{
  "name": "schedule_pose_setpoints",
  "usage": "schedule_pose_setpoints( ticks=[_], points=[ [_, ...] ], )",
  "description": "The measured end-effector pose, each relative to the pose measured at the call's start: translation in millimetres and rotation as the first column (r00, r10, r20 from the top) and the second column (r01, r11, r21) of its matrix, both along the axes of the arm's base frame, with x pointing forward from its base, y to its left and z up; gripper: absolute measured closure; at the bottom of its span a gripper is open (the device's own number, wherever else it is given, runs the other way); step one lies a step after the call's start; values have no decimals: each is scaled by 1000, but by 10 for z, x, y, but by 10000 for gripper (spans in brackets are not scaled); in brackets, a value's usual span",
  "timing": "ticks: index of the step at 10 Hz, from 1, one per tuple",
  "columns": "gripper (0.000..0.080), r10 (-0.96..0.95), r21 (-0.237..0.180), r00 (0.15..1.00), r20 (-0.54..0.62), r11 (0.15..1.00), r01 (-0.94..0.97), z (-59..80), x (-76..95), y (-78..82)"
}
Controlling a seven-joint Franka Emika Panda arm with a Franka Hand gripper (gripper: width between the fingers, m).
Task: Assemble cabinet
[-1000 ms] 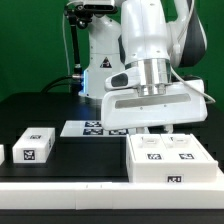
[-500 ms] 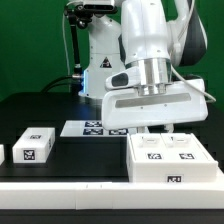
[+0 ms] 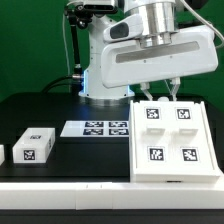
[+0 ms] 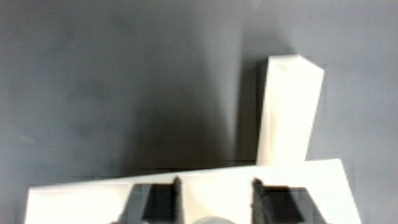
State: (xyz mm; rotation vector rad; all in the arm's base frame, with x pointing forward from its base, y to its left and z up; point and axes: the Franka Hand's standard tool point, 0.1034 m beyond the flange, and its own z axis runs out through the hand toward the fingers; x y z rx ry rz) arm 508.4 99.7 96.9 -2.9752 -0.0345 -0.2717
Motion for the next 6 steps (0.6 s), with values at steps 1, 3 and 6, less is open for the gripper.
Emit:
schedule_pose_setpoints(
  ticks=[1, 3, 6],
  points=[
    [618, 0, 0, 1000, 0, 1000, 0, 4, 5, 1],
    [621, -7, 5, 1000, -25, 1000, 7, 18, -14, 21],
    [641, -2, 20, 996, -94, 1000, 4, 325, 26, 40]
  ],
)
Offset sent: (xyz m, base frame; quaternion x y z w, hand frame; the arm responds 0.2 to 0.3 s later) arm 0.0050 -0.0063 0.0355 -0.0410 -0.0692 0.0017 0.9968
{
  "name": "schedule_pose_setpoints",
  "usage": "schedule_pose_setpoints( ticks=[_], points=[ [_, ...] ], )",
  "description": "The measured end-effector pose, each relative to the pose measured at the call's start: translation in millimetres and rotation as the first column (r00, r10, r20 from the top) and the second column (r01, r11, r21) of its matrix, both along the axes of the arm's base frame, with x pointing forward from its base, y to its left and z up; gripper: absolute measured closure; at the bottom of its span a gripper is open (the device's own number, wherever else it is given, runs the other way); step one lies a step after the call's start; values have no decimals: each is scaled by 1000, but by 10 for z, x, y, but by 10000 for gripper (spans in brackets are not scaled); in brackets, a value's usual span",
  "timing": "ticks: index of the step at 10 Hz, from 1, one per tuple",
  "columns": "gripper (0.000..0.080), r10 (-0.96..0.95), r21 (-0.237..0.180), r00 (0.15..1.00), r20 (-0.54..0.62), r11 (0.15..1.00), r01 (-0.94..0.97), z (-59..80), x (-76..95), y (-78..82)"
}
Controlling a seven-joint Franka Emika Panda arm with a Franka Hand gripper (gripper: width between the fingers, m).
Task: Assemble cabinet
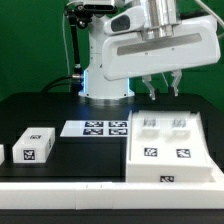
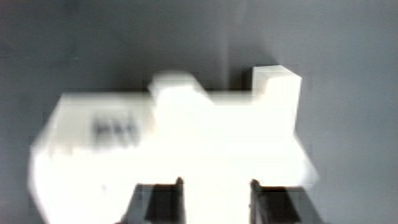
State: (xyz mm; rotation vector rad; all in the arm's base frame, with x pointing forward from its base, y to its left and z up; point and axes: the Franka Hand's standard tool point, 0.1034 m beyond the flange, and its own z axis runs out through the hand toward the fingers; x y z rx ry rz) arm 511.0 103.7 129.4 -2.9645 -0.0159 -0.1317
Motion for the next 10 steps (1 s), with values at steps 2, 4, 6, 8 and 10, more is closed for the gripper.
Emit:
schedule_pose_setpoints(
  ticks=[2, 4, 6, 8, 10],
  points=[
    [649, 36, 0, 999, -3, 999, -36, 18, 148, -11],
    [658, 41, -2, 999, 5, 999, -41, -81, 162, -29],
    [449, 41, -2, 999, 6, 999, -41, -77, 167, -31],
    [267, 32, -14, 999, 39, 999, -31, -48, 147, -99],
    [187, 49, -64, 992, 118, 997, -41, -174, -170, -278]
  ],
)
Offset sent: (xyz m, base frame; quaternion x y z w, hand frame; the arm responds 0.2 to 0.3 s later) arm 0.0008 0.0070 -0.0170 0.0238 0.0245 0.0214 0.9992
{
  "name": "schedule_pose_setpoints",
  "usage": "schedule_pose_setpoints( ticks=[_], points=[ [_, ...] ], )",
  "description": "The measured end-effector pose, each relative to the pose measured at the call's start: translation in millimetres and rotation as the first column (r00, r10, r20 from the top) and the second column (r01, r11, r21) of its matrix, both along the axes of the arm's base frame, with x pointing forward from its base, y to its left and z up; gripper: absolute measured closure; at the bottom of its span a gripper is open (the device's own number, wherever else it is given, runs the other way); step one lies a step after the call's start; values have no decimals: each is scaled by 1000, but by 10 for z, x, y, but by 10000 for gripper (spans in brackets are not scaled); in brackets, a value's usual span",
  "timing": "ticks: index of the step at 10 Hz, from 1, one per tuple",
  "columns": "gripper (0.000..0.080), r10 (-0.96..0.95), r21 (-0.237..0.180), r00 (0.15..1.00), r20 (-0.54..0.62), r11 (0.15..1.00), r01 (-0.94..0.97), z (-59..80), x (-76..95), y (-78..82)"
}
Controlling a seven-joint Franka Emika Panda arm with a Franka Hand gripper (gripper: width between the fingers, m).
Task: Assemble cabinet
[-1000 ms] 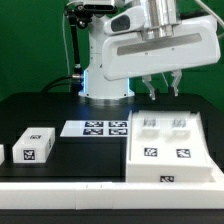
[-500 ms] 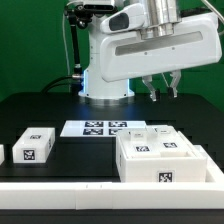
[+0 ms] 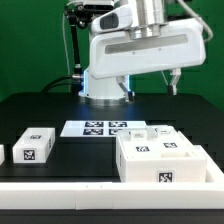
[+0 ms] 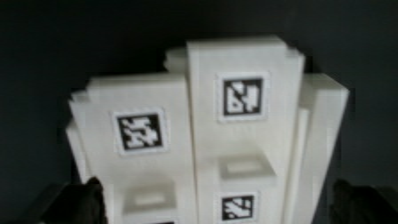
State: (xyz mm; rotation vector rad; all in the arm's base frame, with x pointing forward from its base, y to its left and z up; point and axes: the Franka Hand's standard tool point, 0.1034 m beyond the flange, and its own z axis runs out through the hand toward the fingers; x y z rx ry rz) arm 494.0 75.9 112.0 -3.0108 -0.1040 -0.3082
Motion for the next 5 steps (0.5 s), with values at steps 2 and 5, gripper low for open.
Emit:
schedule_pose_setpoints(
  ticks=[2, 5],
  points=[
    [152, 0, -21, 998, 69, 1000, 1, -144, -131, 64],
    [151, 2, -21, 998, 64, 1000, -1, -160, -130, 63]
  ],
)
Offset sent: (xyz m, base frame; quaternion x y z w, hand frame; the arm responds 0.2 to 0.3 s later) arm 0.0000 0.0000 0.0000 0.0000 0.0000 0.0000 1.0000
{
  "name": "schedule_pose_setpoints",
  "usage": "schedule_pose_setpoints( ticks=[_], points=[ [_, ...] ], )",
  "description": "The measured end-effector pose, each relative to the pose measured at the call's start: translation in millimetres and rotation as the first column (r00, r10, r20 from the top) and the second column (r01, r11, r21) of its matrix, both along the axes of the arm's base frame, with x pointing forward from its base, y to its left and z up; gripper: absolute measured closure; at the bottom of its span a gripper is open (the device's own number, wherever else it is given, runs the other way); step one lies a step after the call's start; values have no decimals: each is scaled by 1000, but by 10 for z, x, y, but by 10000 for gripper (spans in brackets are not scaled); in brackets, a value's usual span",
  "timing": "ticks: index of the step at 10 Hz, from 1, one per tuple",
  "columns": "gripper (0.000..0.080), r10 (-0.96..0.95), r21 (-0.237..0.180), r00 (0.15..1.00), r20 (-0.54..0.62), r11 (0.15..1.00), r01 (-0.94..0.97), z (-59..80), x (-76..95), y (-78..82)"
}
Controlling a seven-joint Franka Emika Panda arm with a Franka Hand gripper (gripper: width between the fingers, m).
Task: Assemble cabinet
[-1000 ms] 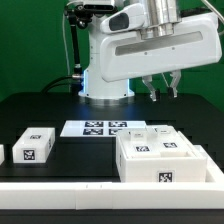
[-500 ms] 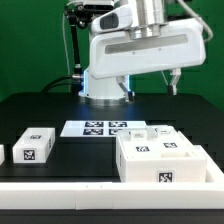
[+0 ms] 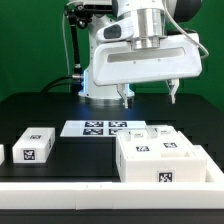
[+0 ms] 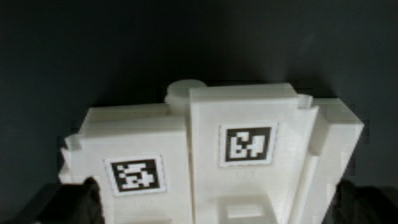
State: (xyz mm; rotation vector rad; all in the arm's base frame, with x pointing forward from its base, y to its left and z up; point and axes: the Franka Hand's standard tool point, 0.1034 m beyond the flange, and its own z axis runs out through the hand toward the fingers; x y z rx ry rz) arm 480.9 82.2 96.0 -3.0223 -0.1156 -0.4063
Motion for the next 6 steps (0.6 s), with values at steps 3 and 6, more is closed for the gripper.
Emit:
schedule_pose_setpoints(
  ticks=[3, 6],
  points=[
    [151, 49, -59, 996, 78, 997, -44, -204, -196, -198],
    [151, 51, -74, 996, 72, 996, -46, -465, -333, -252]
  ],
)
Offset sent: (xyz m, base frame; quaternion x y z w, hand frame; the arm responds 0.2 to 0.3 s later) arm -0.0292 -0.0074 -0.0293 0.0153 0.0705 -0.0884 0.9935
